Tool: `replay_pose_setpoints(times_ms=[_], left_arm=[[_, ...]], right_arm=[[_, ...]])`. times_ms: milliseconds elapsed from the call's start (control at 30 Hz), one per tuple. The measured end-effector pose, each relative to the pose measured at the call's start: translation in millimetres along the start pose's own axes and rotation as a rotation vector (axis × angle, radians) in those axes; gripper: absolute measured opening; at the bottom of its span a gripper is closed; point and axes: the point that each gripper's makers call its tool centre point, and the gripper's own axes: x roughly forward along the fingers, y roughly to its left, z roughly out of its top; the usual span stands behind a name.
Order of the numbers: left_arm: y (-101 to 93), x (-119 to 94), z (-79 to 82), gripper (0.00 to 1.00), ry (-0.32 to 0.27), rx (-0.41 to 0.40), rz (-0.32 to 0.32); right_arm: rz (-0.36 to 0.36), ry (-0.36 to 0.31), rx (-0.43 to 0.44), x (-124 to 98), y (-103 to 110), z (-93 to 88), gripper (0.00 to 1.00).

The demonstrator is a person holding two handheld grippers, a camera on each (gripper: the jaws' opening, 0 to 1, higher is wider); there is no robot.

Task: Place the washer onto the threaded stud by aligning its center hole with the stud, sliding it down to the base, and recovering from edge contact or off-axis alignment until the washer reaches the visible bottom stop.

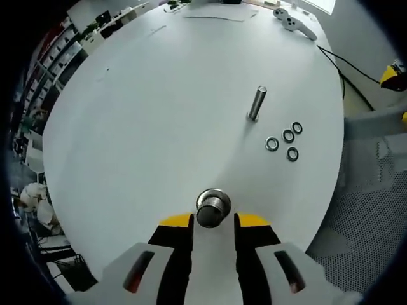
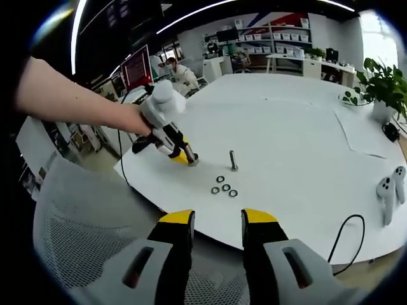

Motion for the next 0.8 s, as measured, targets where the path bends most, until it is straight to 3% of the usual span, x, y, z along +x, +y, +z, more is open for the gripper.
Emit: replay_pose_setpoints(times_ms=[200, 400, 533, 800], left_arm=[[-1.7, -15.8, -10.4, 0.24, -0.053, -0.075, 0.017], [-7.2, -35.9, -16.6, 0.26, -0.153, -0.161, 0.045], [-9.8, -46.7, -25.3, 0.28, -0.176, -0.164, 0.057], [-20.0, -82.4, -32.8, 0.29, -0.351, -0.347, 0.057]], right_arm=[[0.008, -0.003, -0.002, -0.1, 2.4, 0.6, 0.32], [0.017, -0.003, -0.01, 0.3, 3.7, 0.2, 0.32], [0.015, -0.002, -0.008, 0.0, 3.3, 0.4, 0.31], [0.021, 0.006, -0.013, 0.2, 3.5, -1.4, 0.31]])
